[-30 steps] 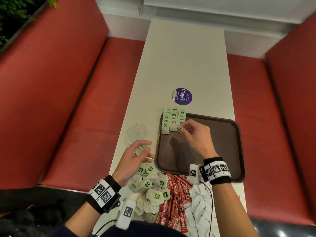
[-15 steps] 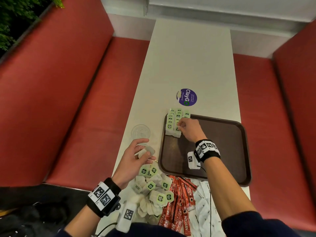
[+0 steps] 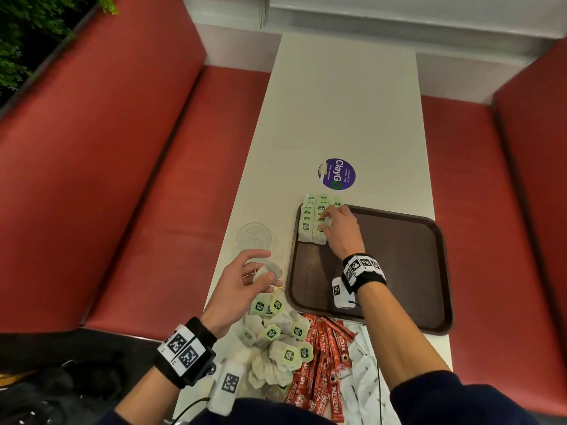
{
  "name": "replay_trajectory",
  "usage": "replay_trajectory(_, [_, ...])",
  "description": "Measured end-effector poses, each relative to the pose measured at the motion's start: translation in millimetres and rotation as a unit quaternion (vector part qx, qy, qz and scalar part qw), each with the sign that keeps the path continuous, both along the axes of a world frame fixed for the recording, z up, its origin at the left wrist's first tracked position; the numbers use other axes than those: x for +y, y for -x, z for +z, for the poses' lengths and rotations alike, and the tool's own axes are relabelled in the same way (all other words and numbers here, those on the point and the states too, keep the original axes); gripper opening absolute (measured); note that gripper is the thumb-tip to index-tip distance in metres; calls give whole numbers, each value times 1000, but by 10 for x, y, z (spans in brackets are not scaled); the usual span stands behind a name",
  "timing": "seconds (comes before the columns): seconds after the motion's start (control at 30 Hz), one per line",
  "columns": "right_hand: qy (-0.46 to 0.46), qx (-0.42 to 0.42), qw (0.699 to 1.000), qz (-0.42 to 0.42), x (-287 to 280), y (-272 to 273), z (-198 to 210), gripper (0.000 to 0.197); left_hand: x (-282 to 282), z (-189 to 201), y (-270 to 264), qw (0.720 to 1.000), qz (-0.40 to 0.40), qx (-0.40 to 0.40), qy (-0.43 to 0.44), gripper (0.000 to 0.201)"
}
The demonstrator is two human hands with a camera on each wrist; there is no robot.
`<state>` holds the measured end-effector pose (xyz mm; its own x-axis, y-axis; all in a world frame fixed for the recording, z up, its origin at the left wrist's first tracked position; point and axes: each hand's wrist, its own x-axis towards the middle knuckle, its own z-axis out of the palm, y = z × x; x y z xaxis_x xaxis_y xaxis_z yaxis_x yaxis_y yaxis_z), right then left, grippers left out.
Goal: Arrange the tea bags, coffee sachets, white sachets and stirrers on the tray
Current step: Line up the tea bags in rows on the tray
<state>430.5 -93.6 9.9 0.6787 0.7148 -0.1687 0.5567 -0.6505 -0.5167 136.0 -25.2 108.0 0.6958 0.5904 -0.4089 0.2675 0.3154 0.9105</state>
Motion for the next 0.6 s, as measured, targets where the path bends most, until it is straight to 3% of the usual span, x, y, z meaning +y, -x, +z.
replay_trajectory(0.1, [-78,16,997,-22,-19,143,190,19,-4,4,-5,1000,-1,-6,5,37])
replay_trajectory(0.2, [-166,110,980,-2,-61,478,643,10,-8,22,-25,1000,-2,-22,21,36])
replay_trajectory(0.3, [-147,221,961,73,-209,845,1048,19,-18,33,-51,999,-3,-28,32,42])
replay_trajectory(0.4, [-115,260,948,144,-365,1002,1126,20,-17,11,-65,1000,-9,-20,12,48])
replay_trajectory(0.53, [-169,285,938,98,-519,1041,1151,15,-40,62,-82,1000,-2,-24,13,44])
replay_trajectory(0.6, [-229,236,943,45,-586,1080,1185,12,-53,103,-91,999,20,-29,15,33])
